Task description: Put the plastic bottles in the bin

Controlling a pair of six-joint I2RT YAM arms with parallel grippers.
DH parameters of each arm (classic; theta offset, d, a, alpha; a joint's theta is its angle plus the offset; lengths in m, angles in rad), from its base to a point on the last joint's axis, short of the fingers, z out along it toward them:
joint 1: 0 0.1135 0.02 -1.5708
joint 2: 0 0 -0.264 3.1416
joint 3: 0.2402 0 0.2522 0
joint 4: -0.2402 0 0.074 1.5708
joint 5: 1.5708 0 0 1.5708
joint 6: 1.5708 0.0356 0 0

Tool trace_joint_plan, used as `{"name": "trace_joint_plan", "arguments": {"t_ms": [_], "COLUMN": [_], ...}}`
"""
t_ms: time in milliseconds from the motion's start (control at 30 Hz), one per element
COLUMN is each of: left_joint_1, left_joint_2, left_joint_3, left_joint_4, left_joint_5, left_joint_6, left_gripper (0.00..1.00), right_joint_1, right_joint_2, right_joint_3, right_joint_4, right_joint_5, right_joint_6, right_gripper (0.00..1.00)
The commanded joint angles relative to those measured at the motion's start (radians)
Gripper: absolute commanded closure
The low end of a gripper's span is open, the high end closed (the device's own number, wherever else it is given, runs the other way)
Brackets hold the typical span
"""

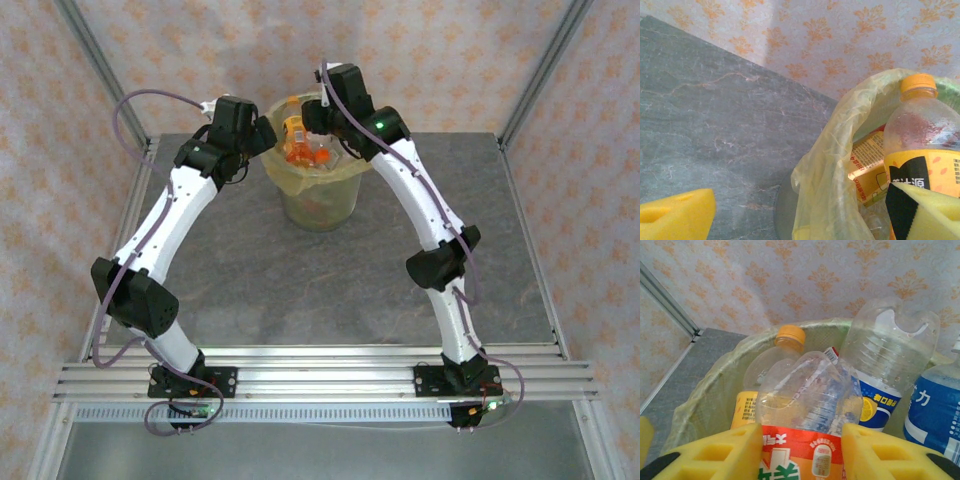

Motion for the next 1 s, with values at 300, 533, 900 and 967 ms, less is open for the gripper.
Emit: {"name": "trace_joint_plan", "arguments": {"t_ms": [300,533,900,967], "left_joint_1": [0.012,0.012,0.013,0.013], "left_joint_2": [-0.144,-0.239,-0.529,-0.603], "left_joint_3": [-0.031,-0.086,-0.311,-0.374], "left_joint_4": [-0.032,-0.041,-0.046,-0.053], "left_joint_5": [-0.083,-0.145,-0.292,-0.33], "left_joint_6": [0.03,0.032,0.025,0.017], "left_gripper": [0.1,0.08,0.0,0.0], "right_joint_1": [-0.007,-0.007,-0.008,-0.009], "right_joint_2": [-0.099,-0.198,-0.69,-0.83], "right_joint_3": [0.062,0.037,-0.715,-0.892], "right_joint_4": [-0.024,-0.079,0.131,0.175], "right_joint_5": [0.001,0.052,0.268,0.324], "right_joint_6": [-0.012,-0.006,0.064,0.088], "right_gripper": [0.37,0.3,0.15,0.11]}}
